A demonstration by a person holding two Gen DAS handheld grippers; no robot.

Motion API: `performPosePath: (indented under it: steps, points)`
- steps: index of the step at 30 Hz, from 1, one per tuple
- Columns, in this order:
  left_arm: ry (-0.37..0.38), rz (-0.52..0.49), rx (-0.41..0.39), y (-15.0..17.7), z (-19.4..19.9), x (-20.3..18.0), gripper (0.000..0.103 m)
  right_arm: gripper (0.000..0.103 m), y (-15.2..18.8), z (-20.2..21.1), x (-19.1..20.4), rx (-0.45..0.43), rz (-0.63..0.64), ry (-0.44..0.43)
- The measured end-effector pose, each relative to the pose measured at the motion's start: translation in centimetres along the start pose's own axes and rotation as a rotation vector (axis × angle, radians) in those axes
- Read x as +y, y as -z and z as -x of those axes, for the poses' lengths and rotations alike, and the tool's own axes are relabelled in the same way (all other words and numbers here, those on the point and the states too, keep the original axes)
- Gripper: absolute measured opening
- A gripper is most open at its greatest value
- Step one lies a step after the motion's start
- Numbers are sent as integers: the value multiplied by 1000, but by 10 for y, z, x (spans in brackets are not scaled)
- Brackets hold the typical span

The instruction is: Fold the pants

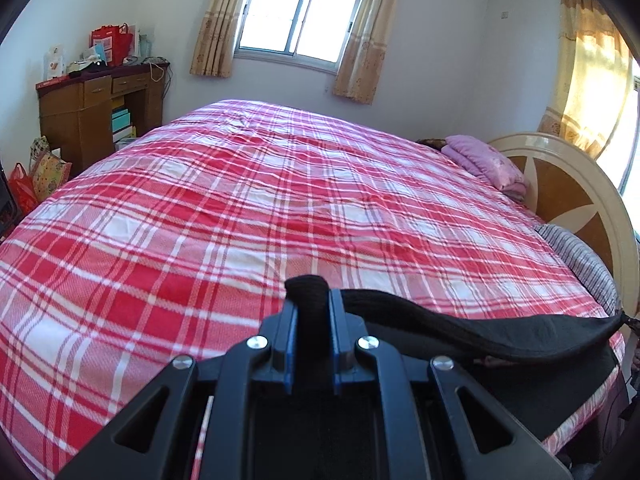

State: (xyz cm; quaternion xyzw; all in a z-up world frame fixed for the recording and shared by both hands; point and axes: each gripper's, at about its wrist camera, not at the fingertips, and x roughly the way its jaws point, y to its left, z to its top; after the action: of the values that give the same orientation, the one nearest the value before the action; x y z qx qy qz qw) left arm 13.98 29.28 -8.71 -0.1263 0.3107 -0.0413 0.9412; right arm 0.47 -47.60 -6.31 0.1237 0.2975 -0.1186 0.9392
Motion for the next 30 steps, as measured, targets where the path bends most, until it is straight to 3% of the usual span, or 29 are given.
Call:
performPosePath:
  steps: [11, 14, 17, 19, 20, 21, 23, 27, 30]
  points:
    - [10, -93, 20, 65, 23, 10, 16, 4, 56, 8, -21, 79, -28, 35]
    - [9, -122, 14, 77, 28, 16, 20, 4, 60, 9, -19, 91, -10, 63]
    - [-10, -156, -4, 81, 31, 16, 32, 5, 59, 11, -16, 110, -2, 77]
    - [-27, -176, -11, 83, 34, 19, 43, 11, 56, 14, -14, 108, -10, 91]
    - [-34, -180, -12, 84, 35, 23, 46, 20, 54, 18, -12, 101, -7, 116]
    - [-44, -182, -14, 85, 38, 26, 51, 36, 53, 22, -9, 93, 0, 132]
    - [-61, -190, -15, 89, 44, 34, 59, 53, 49, 34, 2, 63, 25, 144]
    - [-119, -171, -23, 93, 56, 56, 62, 54, 43, 53, 45, 27, 122, 107]
    - [-109, -92, -41, 92, 68, 74, 62, 54, 46, 54, 95, 40, 262, 63]
